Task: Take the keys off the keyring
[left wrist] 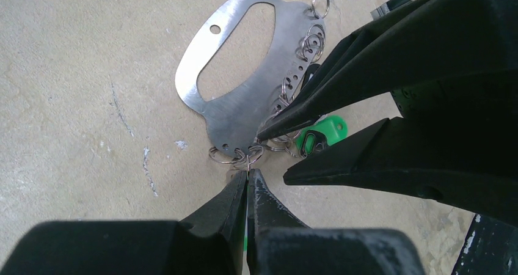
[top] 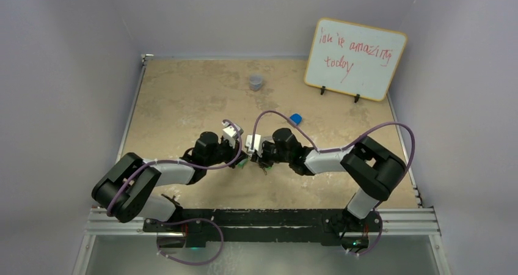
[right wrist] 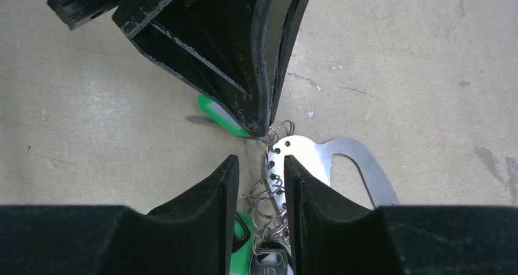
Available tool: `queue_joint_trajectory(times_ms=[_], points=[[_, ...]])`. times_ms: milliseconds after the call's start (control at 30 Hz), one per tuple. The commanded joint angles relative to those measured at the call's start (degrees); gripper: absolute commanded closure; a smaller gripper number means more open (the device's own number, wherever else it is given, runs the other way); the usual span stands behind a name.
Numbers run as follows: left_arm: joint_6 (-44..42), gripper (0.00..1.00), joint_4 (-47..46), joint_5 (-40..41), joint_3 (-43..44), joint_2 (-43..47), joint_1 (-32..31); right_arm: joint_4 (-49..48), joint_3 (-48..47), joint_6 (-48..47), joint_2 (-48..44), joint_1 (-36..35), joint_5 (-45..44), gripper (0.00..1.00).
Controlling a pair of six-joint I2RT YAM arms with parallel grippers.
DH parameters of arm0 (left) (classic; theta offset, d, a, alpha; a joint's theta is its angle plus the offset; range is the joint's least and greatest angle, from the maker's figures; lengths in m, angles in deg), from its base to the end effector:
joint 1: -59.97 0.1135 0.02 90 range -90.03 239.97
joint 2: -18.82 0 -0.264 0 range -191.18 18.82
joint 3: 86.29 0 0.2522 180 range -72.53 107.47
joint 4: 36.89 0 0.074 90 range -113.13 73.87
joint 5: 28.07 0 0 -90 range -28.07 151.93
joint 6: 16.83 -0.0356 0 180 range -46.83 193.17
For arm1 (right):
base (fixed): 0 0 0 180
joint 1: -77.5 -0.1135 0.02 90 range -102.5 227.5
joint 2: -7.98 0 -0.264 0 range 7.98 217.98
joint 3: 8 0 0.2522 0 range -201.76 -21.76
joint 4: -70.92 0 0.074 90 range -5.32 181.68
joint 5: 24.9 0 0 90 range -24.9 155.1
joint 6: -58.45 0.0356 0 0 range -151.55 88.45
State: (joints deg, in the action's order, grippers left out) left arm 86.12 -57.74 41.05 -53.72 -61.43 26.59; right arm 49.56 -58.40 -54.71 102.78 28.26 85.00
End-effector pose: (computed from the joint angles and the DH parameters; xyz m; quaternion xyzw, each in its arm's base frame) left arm 0.1941 -0.1431 0.1388 0.2420 0.8077 -0.3445 0.4128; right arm 0.2005 0.2512 0.1581 -0.5621 0.6066 0.2630 0.4968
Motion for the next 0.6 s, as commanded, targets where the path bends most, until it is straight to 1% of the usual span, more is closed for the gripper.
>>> queue_joint_trajectory(times_ms=[0,267,400,567], points=[[0.67,1.0,-2.56,-1.26,-0.81,1.0,0.65,-4.46,0.25,-0.47,0.72,-0.34,-0.81,0.64],[0.76,1.0,-2.72,-1.35,-0.79,0.65,0.74,-6.5,0.36,-0.49,4.14,-0.29,1.34,0.65],[0.76,1.0,-2.74,-1.42,-0.66,0.46,0.78,-7.69,1.0,-0.41,4.26,-0.27,1.46,0.71],[0.8,1.0,-2.83,-1.53,-0.61,0.27,0.94,-8.37,1.72,-0.57,4.16,-0.25,1.28,0.85]])
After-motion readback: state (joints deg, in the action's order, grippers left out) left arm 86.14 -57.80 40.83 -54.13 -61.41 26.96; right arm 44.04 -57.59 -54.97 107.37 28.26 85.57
